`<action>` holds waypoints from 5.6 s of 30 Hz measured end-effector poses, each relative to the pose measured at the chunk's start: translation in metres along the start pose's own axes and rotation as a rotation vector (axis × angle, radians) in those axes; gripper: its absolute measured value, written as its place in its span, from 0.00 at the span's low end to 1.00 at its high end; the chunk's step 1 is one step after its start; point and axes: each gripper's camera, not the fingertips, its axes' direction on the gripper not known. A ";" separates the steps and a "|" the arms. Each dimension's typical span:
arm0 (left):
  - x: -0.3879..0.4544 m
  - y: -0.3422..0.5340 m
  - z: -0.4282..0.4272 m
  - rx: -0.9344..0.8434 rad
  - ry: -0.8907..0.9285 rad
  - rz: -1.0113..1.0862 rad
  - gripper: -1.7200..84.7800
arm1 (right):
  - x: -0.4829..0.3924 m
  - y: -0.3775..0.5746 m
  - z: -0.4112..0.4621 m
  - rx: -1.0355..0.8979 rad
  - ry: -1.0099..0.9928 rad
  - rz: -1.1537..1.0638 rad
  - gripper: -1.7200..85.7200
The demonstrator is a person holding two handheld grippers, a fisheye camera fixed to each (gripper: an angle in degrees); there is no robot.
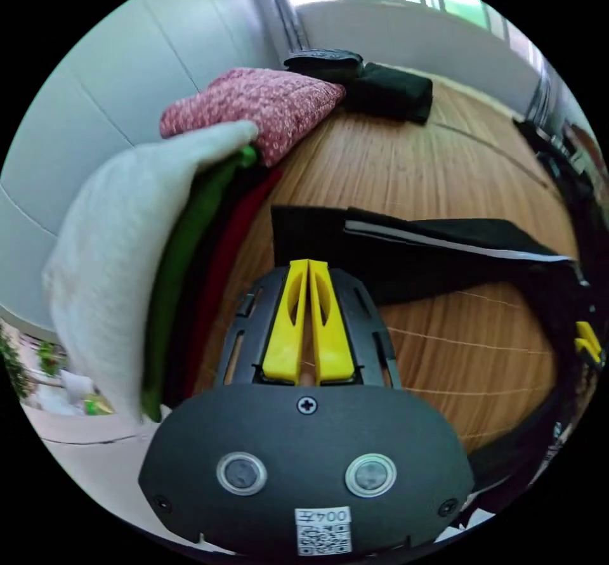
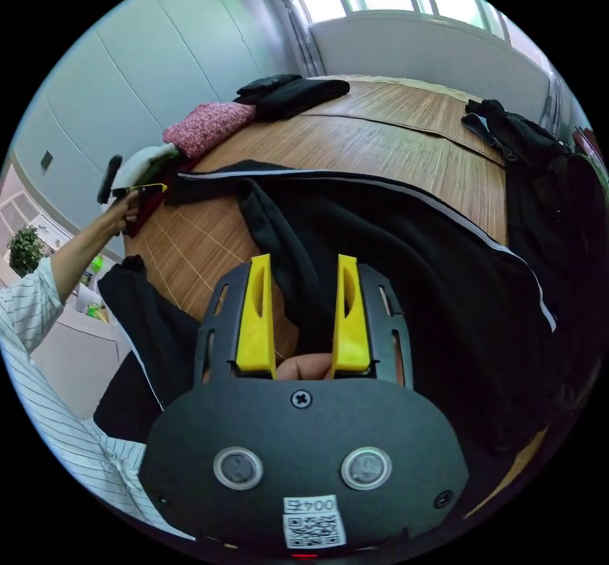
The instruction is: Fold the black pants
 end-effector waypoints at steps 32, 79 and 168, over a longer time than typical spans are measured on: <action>-0.125 -0.003 -0.074 -0.051 -0.089 0.118 0.12 | -0.115 0.081 -0.009 0.009 0.435 -0.270 0.08; -0.690 0.473 -0.112 0.252 1.158 -0.775 0.12 | 0.229 0.546 -0.451 0.509 -0.398 1.060 0.15; -0.361 -0.001 0.141 -0.192 0.902 -0.403 0.16 | 0.390 0.460 -0.526 0.546 -0.634 1.448 0.09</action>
